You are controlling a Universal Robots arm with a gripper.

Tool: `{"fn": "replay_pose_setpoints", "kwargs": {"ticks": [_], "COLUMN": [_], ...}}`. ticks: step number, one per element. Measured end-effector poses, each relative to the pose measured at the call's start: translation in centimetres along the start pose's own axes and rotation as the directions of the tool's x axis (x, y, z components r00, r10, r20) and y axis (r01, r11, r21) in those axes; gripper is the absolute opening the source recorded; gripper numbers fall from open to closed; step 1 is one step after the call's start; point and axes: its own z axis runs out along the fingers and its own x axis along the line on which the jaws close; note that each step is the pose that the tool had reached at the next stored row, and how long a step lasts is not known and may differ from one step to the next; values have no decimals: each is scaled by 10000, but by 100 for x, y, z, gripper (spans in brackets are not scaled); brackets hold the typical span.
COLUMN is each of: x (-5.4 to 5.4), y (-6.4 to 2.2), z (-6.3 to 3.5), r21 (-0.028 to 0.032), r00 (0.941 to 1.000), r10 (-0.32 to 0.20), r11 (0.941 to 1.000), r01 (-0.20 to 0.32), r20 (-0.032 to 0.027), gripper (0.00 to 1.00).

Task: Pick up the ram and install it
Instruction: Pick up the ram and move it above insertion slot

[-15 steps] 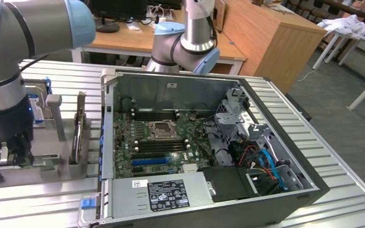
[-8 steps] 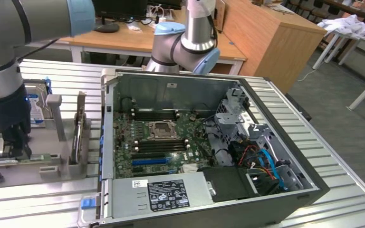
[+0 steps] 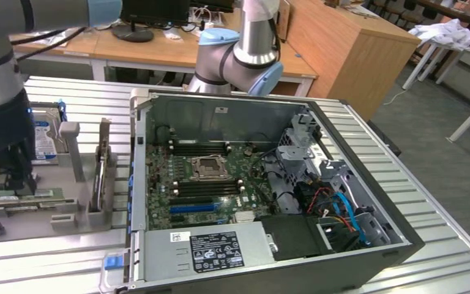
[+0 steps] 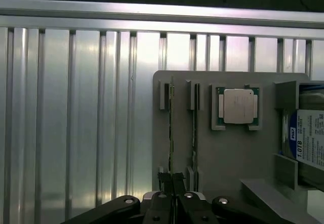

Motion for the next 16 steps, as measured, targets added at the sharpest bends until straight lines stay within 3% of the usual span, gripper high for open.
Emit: {"fn": "replay_pose_setpoints", "kwargs": {"ticks": [16], "x": [-13], "y": [3], "z": [-489], "r21": [0], "r00": [10000], "r10": [1], "r11": [10000], "r01": [-1], "r20": [0], "gripper": [12]}}
